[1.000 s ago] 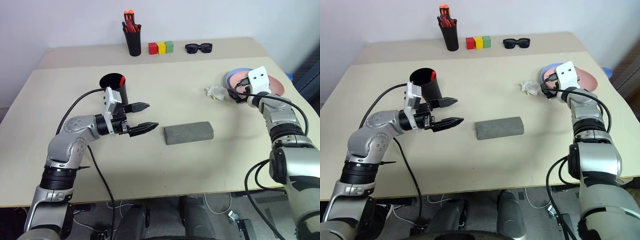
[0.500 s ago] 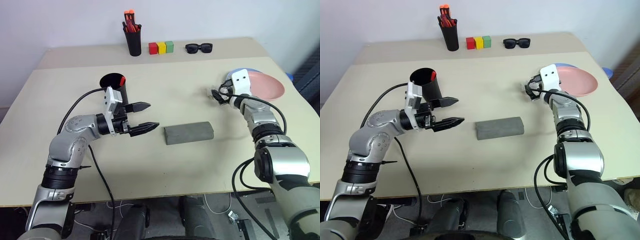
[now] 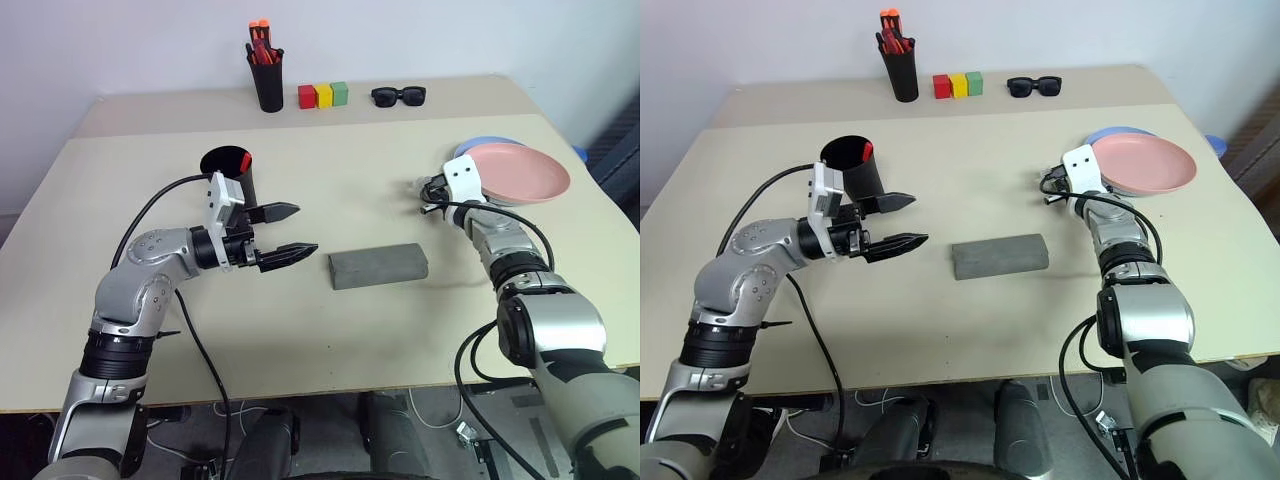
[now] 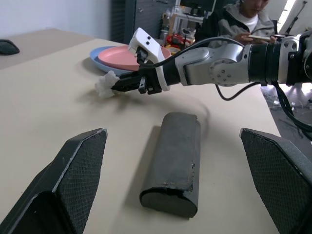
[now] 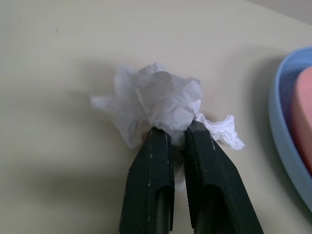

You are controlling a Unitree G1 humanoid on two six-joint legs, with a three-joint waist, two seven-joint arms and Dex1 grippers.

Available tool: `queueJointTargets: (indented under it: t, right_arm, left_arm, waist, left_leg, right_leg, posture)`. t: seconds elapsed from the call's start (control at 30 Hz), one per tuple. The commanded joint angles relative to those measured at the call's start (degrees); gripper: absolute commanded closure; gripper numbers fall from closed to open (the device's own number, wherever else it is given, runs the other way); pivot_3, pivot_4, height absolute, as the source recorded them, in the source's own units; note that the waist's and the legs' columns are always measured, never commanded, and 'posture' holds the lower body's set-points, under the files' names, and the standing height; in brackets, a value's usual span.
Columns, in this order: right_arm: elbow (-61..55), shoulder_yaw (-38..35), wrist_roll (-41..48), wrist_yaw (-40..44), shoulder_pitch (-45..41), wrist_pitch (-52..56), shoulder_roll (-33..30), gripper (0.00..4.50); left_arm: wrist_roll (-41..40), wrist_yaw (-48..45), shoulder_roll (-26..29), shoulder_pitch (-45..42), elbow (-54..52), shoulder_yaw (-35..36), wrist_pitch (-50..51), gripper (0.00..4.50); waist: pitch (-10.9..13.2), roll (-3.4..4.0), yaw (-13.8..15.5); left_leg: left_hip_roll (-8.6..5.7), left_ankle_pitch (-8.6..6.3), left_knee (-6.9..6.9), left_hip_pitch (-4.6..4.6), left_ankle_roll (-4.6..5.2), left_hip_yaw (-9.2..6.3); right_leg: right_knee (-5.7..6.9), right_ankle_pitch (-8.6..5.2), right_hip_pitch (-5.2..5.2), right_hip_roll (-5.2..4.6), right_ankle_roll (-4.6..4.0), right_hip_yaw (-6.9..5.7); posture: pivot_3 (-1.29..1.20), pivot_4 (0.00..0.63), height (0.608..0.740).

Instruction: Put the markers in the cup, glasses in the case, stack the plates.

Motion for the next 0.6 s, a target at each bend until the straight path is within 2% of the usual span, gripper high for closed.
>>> queueJointTargets:
  t: [0.03,0.27,0.3,0.37,0.53,0.57,0.6]
  right_arm:
    - [-1.5,-3.3,2.1,-2.6,-4.2,-2.2,-4.5,4.44]
    - [-0.1,-4.5,0.9,-8.7,-3.7,-1.6,-10.1,4.44]
    - [0.1,-4.7,0.8,-9.8,-3.3,-1.3,-10.6,3.68]
    - [0.2,-4.4,0.5,-9.3,-2.7,-0.9,-11.0,2.90]
    - [-0.1,-3.5,-0.4,-8.8,-2.2,-1.1,-10.9,0.44]
    - [-0.3,-3.4,-0.5,-9.3,-2.3,-1.2,-11.1,0.02]
    - [-0.4,-3.2,-0.8,-10.0,-2.4,-1.4,-11.4,0.02]
  left_arm:
    - [-0.7,0.3,0.3,-0.2,-2.1,0.9,-0.2,0.00]
    - [-0.7,0.4,-0.3,-0.8,-1.4,0.6,-0.4,0.00]
    - [-0.7,0.3,-0.4,-0.9,-1.3,0.5,-0.4,0.00]
    - [-0.7,0.2,-0.4,-0.9,-1.3,0.6,-0.4,0.00]
    - [-0.7,0.1,-0.2,-0.8,-1.5,0.5,0.0,0.00]
    - [-0.8,0.2,-0.2,-0.8,-1.7,0.6,0.2,0.00]
    - [-0.9,0.2,-0.1,-0.8,-1.8,0.6,0.4,0.00]
  waist:
    - [0.0,0.03,0.0]
    - [0.0,0.03,0.0]
    - [0.0,0.03,-0.1]
    - [0.0,0.03,-0.2]
    - [0.0,0.03,-0.2]
    - [0.0,0.03,-0.2]
    - [0.0,0.03,-0.2]
  left_leg:
    - [0.00,0.00,0.00,0.00,0.00,0.00]
    - [-0.02,-0.01,-0.03,0.00,0.01,-0.01]
    - [-0.01,-0.01,-0.04,0.02,0.01,0.03]
    - [0.00,0.00,-0.10,0.06,0.01,0.06]
    - [0.00,0.00,-0.11,0.05,0.01,0.10]
    - [0.00,0.00,-0.10,0.05,0.01,0.10]
    - [0.00,0.00,-0.11,0.05,0.01,0.10]
  right_leg:
    - [0.00,0.00,0.00,0.00,0.00,0.00]
    - [-0.03,0.00,0.02,0.00,0.00,0.00]
    - [-0.02,0.00,0.01,0.00,0.00,0.02]
    - [-0.02,0.00,0.01,0.00,0.00,0.04]
    - [-0.03,0.00,0.01,0.00,0.00,0.09]
    - [-0.03,0.00,0.01,0.00,0.00,0.09]
    - [-0.03,0.00,0.00,0.00,0.00,0.09]
  posture:
    - [0.00,0.150,0.740]
    - [0.00,0.150,0.740]
    - [0.00,0.150,0.740]
    - [0.00,0.150,0.740]
    - [0.00,0.150,0.740]
    - [0.00,0.150,0.740]
    - [0.00,0.150,0.740]
